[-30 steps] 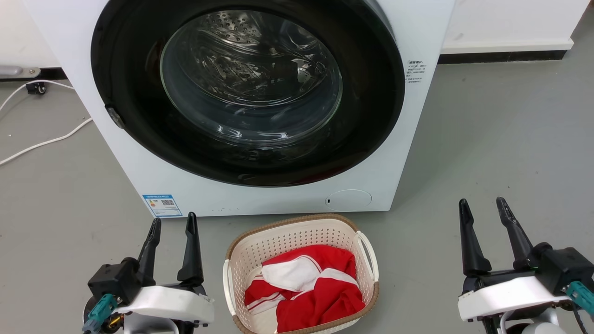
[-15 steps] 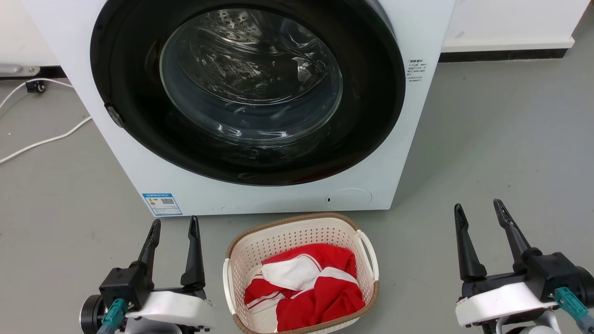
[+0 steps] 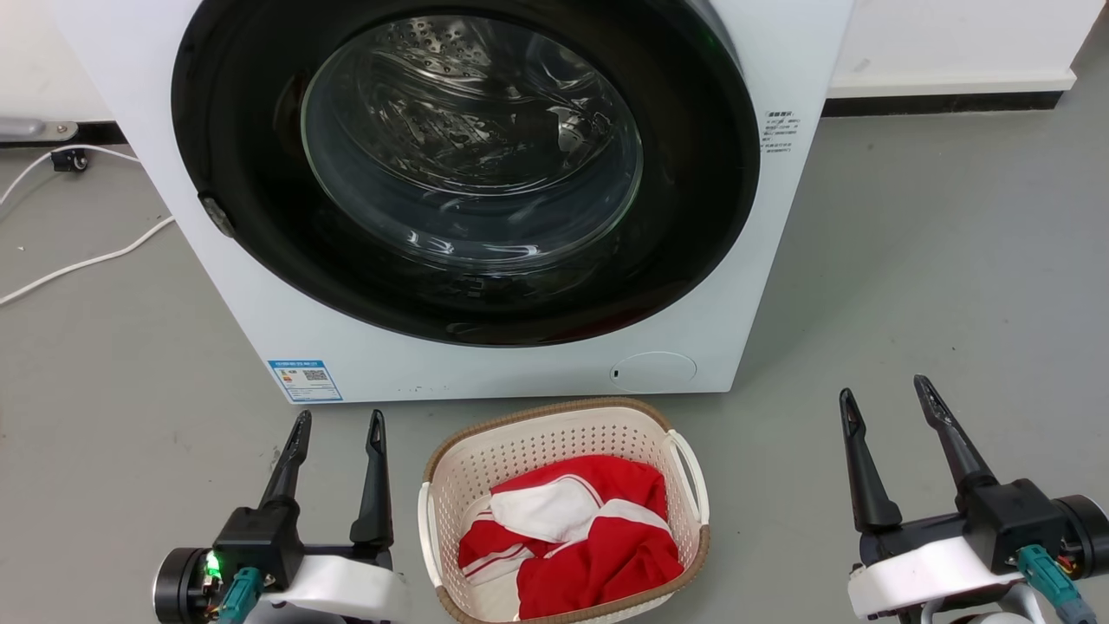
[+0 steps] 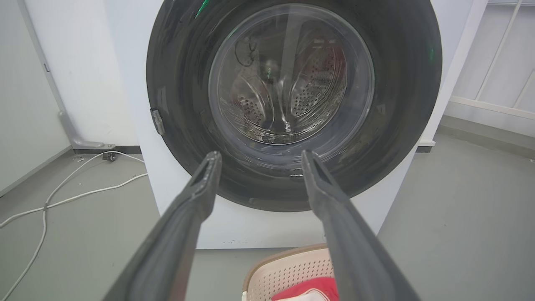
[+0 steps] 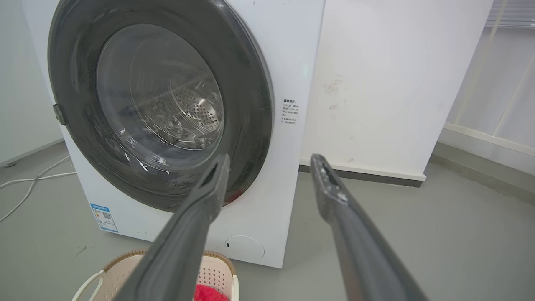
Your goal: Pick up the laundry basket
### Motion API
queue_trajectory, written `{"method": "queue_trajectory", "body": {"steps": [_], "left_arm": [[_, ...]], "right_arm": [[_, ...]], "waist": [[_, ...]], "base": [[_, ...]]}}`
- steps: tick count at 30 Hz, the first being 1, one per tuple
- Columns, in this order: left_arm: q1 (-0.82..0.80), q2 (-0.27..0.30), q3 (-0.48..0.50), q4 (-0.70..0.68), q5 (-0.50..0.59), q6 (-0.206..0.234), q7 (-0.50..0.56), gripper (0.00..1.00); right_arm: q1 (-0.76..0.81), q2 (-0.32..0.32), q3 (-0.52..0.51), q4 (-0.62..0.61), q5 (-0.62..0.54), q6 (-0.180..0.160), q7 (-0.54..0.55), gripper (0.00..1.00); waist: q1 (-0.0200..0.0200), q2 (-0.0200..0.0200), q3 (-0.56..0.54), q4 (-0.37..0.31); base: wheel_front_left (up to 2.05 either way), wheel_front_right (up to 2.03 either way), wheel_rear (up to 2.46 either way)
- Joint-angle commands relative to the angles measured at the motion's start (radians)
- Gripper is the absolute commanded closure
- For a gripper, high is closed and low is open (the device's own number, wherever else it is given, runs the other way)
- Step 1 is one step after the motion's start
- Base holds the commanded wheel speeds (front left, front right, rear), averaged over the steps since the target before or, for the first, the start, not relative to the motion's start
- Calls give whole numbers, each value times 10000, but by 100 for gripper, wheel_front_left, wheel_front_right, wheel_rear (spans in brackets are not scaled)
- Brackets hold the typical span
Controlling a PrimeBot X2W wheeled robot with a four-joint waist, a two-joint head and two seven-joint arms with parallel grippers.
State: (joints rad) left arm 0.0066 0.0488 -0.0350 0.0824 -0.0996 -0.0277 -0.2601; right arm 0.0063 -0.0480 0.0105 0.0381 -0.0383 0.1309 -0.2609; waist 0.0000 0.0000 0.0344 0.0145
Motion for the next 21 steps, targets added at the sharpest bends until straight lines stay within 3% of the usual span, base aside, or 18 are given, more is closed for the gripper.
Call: {"method": "queue_trajectory", "body": {"steps": [1, 21], "left_arm": [[104, 28, -15, -36, 102, 13, -80, 0], [151, 27, -40, 0, 91, 200, -80, 0]], "right_arm": [[146, -40, 7, 44, -38, -3, -46, 0], [129, -39, -81, 222, 389, -3, -45, 0]], "waist": [[0, 0, -8, 9], [0, 0, -83, 43]], "base": [[0, 0, 0], [0, 0, 0]]}}
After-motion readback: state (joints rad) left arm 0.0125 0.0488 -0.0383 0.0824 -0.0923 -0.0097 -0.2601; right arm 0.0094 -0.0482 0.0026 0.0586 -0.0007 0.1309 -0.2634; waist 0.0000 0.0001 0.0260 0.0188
